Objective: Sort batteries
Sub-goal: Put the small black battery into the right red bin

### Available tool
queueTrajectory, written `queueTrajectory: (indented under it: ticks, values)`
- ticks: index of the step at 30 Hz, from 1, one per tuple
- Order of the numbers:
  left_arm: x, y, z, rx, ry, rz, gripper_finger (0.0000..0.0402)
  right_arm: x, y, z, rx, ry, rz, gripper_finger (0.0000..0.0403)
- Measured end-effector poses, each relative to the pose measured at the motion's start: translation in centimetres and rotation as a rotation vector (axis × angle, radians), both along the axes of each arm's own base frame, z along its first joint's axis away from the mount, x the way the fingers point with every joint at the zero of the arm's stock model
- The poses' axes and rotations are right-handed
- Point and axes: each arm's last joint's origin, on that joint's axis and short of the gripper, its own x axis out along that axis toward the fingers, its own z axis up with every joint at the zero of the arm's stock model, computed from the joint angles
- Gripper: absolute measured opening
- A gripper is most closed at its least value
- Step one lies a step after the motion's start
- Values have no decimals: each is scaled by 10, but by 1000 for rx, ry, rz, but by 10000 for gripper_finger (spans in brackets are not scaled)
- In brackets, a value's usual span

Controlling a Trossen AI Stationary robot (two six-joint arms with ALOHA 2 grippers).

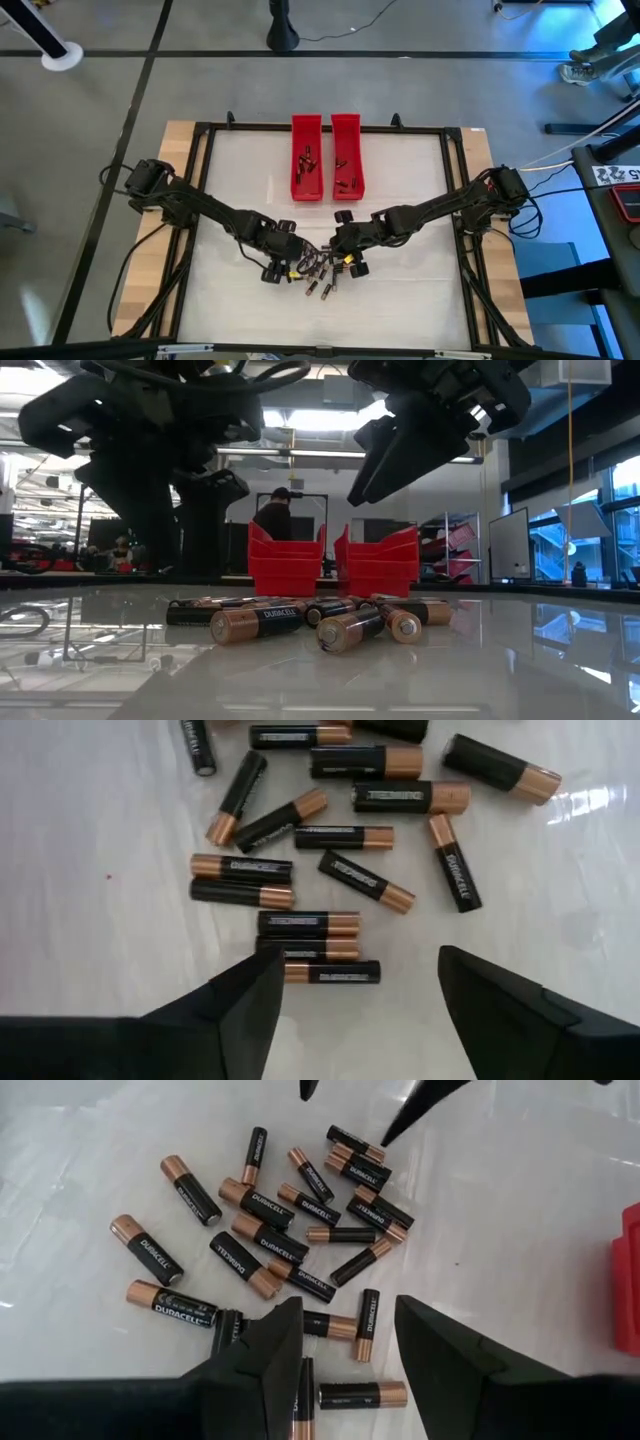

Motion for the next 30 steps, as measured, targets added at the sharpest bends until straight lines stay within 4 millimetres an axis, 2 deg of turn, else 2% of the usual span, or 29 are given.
queueTrajectory:
  ticks: [10, 30]
  values:
    - [6, 0, -27, 47, 67, -41, 265, 0, 0, 0, -1, 7, 0, 163]
    - [5, -1, -25, 73, 83, -82, 265, -1, 0, -1, -2, 13, 0, 163]
